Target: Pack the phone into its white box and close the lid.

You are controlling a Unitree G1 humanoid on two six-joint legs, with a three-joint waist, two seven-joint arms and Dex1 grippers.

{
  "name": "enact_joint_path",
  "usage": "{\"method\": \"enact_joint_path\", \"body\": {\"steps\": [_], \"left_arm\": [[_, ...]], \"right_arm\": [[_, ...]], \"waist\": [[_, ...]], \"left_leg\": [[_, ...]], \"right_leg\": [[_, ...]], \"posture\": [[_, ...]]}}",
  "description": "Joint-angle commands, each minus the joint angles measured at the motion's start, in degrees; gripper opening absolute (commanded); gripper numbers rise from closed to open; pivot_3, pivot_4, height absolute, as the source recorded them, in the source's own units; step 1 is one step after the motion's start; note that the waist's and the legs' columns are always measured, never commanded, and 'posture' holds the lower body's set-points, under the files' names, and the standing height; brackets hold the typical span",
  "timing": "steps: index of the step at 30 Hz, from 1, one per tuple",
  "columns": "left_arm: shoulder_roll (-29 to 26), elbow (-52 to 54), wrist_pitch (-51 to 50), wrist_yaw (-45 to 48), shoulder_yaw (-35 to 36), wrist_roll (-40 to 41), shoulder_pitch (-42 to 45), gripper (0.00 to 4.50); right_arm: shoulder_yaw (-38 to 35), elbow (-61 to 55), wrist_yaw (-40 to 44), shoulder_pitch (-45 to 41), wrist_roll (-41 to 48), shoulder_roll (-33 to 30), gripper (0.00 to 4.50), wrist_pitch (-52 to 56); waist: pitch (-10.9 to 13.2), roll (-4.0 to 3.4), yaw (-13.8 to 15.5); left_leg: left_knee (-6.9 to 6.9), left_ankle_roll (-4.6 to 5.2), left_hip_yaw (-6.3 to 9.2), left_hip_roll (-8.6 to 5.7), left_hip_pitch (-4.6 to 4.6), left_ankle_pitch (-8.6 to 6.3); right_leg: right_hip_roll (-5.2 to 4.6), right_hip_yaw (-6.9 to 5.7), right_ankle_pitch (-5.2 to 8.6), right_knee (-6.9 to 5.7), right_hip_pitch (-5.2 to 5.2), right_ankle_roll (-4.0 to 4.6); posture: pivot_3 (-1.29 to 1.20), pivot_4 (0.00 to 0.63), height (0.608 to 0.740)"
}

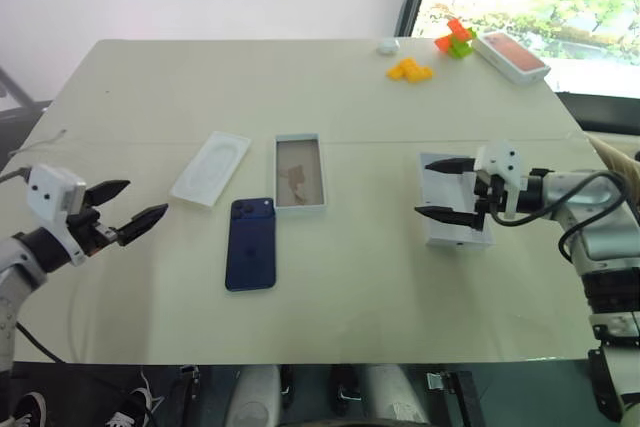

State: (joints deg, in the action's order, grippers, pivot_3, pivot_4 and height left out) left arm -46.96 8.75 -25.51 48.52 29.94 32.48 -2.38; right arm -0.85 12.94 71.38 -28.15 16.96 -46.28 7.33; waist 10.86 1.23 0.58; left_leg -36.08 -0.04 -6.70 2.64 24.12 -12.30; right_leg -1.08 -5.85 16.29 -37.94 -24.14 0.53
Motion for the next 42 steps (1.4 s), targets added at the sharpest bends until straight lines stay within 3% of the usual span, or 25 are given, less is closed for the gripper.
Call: {"method": "enact_joint_path", "body": {"steps": [1,11,21,42], "left_arm": [[-0.7,0.6,0.5,0.0,1.6,0.4,0.7,4.48],[-0.7,1.9,-0.5,-0.3,4.0,1.2,-2.2,4.48],[-0.5,-1.5,1.3,1.2,8.0,0.2,-6.8,4.48],[0.6,-4.2,-3.7,-4.4,3.3,1.1,2.3,4.48]], "right_arm": [[-0.7,0.1,0.2,-1.3,-0.2,-0.4,4.47,-1.0],[-2.2,2.0,0.7,-1.8,0.2,-1.4,4.47,-1.0],[-6.8,5.4,0.9,5.1,-0.2,-5.1,4.47,-5.5],[-6.9,9.3,-1.6,1.6,0.7,-4.1,4.47,-4.5]], "waist": [[0.0,0.0,0.0],[0.0,0.01,-0.1],[0.0,0.02,0.0],[0.0,0.02,0.0]], "left_leg": [[-0.01,0.0,0.0,0.0,0.06,0.0],[-0.06,0.0,-0.04,0.0,0.17,0.02],[-0.07,0.0,-0.04,0.0,0.17,0.02],[-0.17,-0.06,-0.07,0.03,0.12,0.07]], "right_leg": [[0.0,0.0,0.0,-0.01,-0.06,0.0],[0.01,0.0,-0.01,-0.04,-0.17,-0.02],[0.01,0.0,-0.01,-0.03,-0.17,-0.02],[0.03,0.0,-0.04,-0.2,-0.16,0.01]], "posture": [[0.0,0.15,0.737],[0.0,0.15,0.737],[0.0,0.15,0.737],[0.0,0.15,0.737]]}}
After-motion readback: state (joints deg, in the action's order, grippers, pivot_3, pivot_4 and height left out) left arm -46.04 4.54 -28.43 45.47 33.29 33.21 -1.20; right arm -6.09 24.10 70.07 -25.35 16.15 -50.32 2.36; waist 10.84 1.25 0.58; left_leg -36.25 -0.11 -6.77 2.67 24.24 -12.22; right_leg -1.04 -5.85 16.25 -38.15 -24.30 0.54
